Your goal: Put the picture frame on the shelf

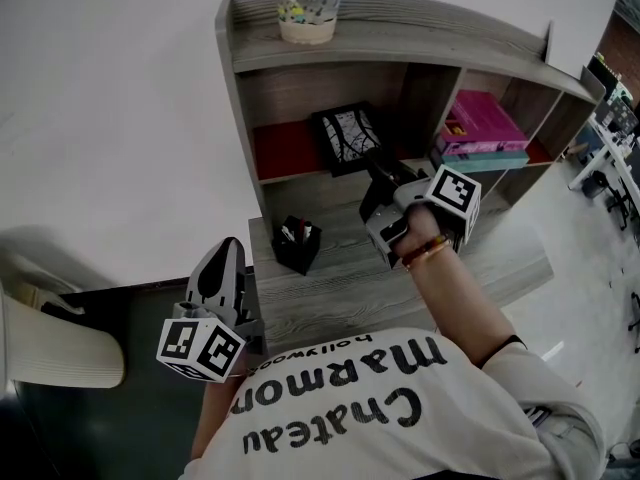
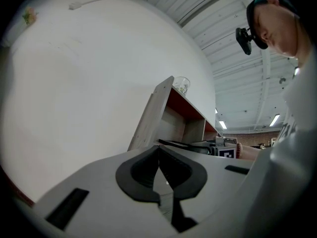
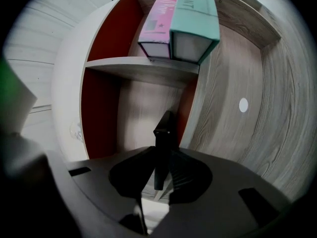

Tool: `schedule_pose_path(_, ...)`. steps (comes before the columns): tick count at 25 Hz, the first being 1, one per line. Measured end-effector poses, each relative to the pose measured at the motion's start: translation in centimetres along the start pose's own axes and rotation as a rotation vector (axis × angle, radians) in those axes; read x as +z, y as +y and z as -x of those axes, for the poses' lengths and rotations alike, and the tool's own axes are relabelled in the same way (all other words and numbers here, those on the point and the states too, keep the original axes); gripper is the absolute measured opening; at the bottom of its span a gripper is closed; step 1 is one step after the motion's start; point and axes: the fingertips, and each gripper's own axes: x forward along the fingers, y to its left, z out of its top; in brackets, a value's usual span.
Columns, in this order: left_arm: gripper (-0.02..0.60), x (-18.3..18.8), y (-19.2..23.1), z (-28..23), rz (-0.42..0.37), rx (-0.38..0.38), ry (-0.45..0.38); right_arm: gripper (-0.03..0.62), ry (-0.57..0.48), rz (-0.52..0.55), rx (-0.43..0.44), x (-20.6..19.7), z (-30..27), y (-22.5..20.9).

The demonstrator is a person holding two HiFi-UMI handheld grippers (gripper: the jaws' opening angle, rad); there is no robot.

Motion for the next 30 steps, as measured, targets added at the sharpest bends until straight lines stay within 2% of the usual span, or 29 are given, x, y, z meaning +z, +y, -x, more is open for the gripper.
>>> schedule_pose_path(8, 0.017, 0.0, 0.1, 0.4, 0.001, 0.005, -0.003, 0.092, 0.001, 0.183, -0.045, 0.0, -0.1, 0.5)
schedule_pose_path(21, 0.017, 0.0, 0.4, 1.0, 0.006, 0.023, -0.011, 0.124, 0.026, 0.394, -0.112, -0.1, -0.1, 1.1)
schedule_pose_path(30, 0.017, 0.1, 0.4, 1.0, 0.009, 0.026, -0.018, 0.147, 0.032, 0.503, -0.153, 0.0, 0.0, 1.1)
